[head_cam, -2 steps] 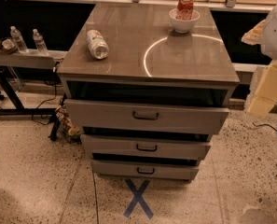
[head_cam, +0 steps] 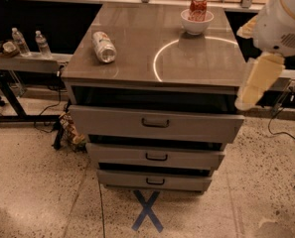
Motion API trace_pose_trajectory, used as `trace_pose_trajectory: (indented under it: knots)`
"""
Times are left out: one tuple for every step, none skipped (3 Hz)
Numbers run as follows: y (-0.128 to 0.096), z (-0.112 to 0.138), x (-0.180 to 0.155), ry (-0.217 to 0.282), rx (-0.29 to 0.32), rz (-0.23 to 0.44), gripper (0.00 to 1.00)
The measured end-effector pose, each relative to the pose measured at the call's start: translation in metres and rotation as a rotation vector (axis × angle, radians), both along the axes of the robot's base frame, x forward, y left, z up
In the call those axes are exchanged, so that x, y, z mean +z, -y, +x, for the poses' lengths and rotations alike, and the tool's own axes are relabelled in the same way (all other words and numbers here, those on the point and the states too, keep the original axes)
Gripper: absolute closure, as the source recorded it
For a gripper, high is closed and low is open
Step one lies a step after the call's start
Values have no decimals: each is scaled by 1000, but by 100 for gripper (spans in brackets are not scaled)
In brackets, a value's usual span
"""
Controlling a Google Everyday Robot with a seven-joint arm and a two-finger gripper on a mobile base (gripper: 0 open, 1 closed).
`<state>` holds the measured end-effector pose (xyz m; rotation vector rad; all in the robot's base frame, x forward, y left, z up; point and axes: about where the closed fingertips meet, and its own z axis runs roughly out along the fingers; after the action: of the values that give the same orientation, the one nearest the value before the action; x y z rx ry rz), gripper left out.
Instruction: Pick coke can from white bowl and place on counter
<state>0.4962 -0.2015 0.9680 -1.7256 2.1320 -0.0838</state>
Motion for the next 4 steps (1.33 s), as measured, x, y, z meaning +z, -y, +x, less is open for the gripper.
trace_pose_trajectory:
  knots:
    - [-15, 81, 8, 97, 38, 82, 0]
    - [-15, 81, 8, 97, 38, 82, 0]
    - [-6, 100, 7, 138, -70, 145, 0]
    - [36, 165, 0, 244, -313, 342, 0]
